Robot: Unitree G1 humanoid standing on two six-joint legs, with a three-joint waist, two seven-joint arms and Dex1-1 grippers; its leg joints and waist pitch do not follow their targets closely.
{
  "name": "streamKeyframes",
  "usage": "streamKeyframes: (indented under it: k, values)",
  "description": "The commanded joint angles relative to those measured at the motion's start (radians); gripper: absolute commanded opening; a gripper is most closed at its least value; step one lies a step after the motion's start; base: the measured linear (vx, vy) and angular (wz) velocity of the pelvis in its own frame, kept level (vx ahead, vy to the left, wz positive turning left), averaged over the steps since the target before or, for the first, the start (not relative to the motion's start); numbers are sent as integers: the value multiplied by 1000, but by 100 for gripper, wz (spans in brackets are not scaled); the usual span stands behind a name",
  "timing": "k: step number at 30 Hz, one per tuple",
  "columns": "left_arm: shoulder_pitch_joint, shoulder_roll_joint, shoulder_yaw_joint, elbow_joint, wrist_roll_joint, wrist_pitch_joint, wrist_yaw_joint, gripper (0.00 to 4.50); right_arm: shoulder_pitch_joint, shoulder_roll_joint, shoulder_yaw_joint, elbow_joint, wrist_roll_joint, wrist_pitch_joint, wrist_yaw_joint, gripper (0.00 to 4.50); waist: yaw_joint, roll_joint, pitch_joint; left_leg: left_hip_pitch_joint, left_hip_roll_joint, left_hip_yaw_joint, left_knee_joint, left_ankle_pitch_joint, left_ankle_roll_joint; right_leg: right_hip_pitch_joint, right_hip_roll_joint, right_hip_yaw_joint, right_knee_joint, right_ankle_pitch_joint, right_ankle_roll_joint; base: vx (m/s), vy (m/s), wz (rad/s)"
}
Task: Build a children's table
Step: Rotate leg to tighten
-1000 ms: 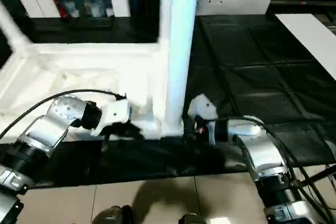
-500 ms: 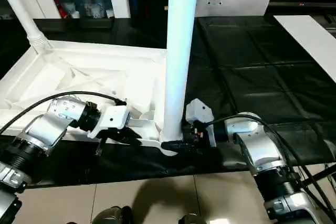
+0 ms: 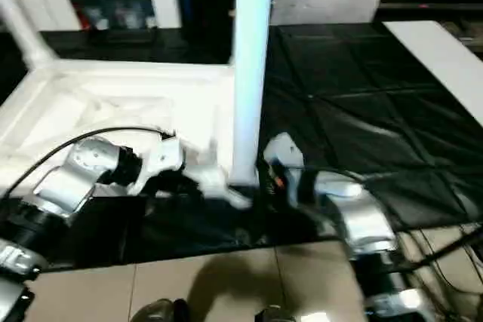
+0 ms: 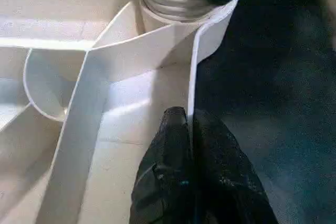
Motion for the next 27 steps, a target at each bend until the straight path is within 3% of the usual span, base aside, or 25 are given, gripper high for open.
streamKeyframes:
  k: [1, 3, 7, 8, 11, 13, 14, 18, 19, 21, 27]
  values:
    - [-19, -126, 8, -77, -27, 71, 152, 0, -28, 124, 64, -27, 23, 68, -96, 269, 1, -4, -74, 37, 46, -33, -73, -313, -26, 20, -74, 30, -89, -326, -208, 0, 0, 0]
    - [-44, -223, 35, -66, 4, 142, 308, 0, -64, 209, 45, 15, -38, 86, -267, 268, -8, -6, -77, 36, 45, -31, -70, -293, -27, 17, -71, 31, -88, -288, -210, 0, 0, 0]
    - [-68, -275, 41, -49, 27, 164, 399, 0, -89, 255, 32, 52, -56, 85, -356, 268, -10, -6, -80, 30, 40, -27, -63, -241, 4, 22, -69, 33, -91, -212, -206, 0, 0, 0]
    - [-72, -289, 37, -52, 35, 168, 414, 0, -88, 269, 19, 54, -45, 78, -368, 323, -8, -6, -86, 27, 39, -26, -59, -197, 24, 27, -66, 33, -85, -134, -212, 0, 0, 0]
    - [-71, -298, 25, -67, 43, 174, 404, 0, -77, 275, 4, 48, -38, 61, -369, 344, -2, -1, -89, 25, 40, -25, -55, -151, 53, 30, -66, 31, -79, -44, -221, 0, 0, 0]
    - [-62, -269, 18, -76, 54, 175, 377, 0, -63, 251, -6, 42, -52, 57, -358, 359, 0, -1, -87, 24, 41, -25, -57, -147, 64, 30, -64, 28, -78, -25, -228, 0, 0, 0]
    - [-58, -254, 16, -78, 59, 175, 369, 0, -58, 236, -10, 41, -61, 51, -357, 375, 0, 4, -84, 26, 42, -26, -59, -167, 59, 29, -64, 28, -79, -45, -230, 0, 0, 0]
    - [-44, -197, 10, -78, 50, 155, 316, 0, -43, 178, -31, 24, -43, 27, -301, 417, 0, 1, -82, 27, 44, -27, -62, -201, 44, 31, -65, 28, -82, -87, -223, 0, 0, 0]
    - [-35, -155, 0, -73, 53, 121, 272, 0, -38, 128, -36, 22, -43, -3, -251, 417, 2, 7, -82, 28, 44, -29, -63, -212, 39, 30, -65, 28, -83, -97, -220, 0, 0, 0]
    - [-33, -144, -2, -73, 54, 114, 261, 0, -36, 116, -36, 22, -44, -10, -239, 438, 1, 4, -83, 28, 44, -26, -62, -206, 40, 31, -64, 29, -81, -71, -223, 0, 0, 0]
    - [-20, -27, -29, -57, 16, -50, 56, 0, -34, -51, -25, 15, -14, -127, 45, 448, 7, 3, -84, 27, 45, -25, -57, -181, 68, 34, -65, 28, -75, -15, -242, 0, 0, 0]
